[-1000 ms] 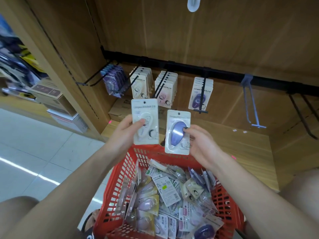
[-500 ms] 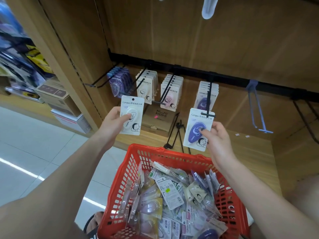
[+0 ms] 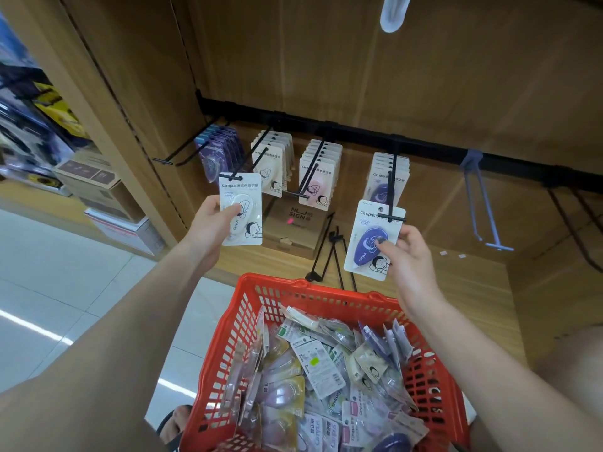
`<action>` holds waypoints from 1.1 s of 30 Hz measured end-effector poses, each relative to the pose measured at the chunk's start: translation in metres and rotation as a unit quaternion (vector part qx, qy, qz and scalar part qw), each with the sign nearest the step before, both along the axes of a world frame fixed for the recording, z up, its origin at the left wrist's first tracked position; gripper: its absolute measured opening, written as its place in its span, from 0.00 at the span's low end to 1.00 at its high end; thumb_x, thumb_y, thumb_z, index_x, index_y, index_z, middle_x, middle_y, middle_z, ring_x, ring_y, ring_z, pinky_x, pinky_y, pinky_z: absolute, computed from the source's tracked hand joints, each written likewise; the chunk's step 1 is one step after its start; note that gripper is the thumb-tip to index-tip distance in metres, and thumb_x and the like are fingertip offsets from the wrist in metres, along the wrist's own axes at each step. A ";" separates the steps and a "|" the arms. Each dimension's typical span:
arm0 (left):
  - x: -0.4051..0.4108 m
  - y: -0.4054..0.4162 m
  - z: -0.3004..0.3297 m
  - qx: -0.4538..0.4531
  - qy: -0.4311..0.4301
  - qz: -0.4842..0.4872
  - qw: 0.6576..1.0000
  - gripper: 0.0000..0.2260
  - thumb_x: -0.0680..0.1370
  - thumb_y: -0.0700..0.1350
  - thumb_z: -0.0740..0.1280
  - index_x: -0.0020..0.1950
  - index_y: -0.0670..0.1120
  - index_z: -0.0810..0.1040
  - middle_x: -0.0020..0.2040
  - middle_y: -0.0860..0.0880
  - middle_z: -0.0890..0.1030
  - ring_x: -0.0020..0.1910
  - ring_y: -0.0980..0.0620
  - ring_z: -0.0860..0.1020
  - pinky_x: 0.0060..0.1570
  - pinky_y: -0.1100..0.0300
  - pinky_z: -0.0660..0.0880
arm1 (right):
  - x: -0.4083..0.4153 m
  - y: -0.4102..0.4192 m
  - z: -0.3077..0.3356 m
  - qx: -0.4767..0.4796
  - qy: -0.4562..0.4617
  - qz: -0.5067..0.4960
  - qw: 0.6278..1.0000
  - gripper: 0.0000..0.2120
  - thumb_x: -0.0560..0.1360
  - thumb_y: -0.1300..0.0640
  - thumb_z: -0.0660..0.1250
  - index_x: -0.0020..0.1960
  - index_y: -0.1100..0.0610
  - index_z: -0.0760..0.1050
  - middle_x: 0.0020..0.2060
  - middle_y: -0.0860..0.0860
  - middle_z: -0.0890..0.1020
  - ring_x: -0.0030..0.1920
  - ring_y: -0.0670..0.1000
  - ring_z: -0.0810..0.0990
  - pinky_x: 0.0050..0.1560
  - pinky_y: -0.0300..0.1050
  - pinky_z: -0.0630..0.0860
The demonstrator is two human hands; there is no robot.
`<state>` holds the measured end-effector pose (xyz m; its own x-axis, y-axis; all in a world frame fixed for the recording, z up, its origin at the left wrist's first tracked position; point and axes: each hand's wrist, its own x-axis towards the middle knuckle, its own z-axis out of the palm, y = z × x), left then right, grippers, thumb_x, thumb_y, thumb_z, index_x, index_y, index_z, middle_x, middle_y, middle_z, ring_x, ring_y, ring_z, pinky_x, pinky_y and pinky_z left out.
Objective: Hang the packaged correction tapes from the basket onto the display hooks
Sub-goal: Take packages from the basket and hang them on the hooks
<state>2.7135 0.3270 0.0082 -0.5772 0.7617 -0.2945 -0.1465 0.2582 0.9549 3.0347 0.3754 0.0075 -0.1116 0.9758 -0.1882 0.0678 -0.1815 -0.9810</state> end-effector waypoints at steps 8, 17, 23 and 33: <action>0.004 0.001 -0.006 0.004 -0.011 0.009 1.000 0.09 0.85 0.44 0.66 0.64 0.46 0.74 0.60 0.47 0.84 0.52 0.48 0.86 0.46 0.52 0.81 | -0.002 -0.003 -0.006 0.026 -0.004 -0.018 1.000 0.08 0.83 0.64 0.65 0.56 0.52 0.74 0.47 0.45 0.89 0.48 0.45 0.88 0.39 0.35 0.80; 0.002 0.003 -0.009 -0.012 0.020 0.009 1.000 0.12 0.85 0.45 0.65 0.69 0.47 0.74 0.61 0.48 0.84 0.54 0.48 0.86 0.47 0.54 0.81 | -0.004 -0.009 -0.003 0.041 -0.005 -0.044 0.998 0.09 0.83 0.64 0.65 0.55 0.50 0.75 0.46 0.44 0.89 0.44 0.41 0.87 0.34 0.28 0.76; 0.002 0.011 -0.014 -0.018 0.042 0.009 0.999 0.15 0.85 0.46 0.65 0.72 0.49 0.73 0.63 0.48 0.83 0.54 0.50 0.85 0.48 0.55 0.81 | -0.002 -0.012 -0.004 0.047 0.001 -0.052 0.998 0.10 0.83 0.65 0.65 0.56 0.50 0.76 0.46 0.43 0.88 0.45 0.42 0.87 0.35 0.29 0.77; 0.004 0.023 -0.023 -0.023 0.051 -0.002 0.998 0.17 0.86 0.48 0.63 0.75 0.51 0.70 0.62 0.51 0.83 0.52 0.53 0.85 0.43 0.58 0.78 | 0.000 -0.009 -0.005 0.054 0.010 -0.073 0.996 0.11 0.83 0.65 0.64 0.55 0.49 0.75 0.47 0.46 0.88 0.44 0.42 0.87 0.35 0.30 0.77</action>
